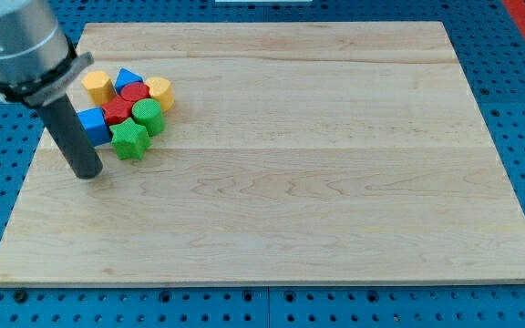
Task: Push the green star to the right of the green circle
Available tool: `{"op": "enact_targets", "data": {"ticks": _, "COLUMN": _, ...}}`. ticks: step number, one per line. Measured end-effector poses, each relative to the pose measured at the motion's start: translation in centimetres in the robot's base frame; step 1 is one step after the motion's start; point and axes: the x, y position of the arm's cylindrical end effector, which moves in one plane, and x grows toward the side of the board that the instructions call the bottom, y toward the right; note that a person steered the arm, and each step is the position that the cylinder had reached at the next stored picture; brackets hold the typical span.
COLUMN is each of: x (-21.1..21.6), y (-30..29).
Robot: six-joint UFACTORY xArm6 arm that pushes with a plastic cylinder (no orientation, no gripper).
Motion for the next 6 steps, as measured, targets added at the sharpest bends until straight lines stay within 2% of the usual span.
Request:
{"op": "enact_targets", "data": {"ticks": 1, "x": -1.9, "y": 2.0}}
{"op": "enact_targets", "data": {"ticks": 2, "x": -2.7, "y": 10.0}}
{"op": "enact_targets", "data": {"ticks": 3, "x": -4.3, "y": 12.2}}
{"op": "enact_targets", "data": {"ticks": 5, "x": -3.5, "y": 7.8}}
{"op": "enact_targets", "data": {"ticks": 6, "x": -5.7, "y": 5.1}}
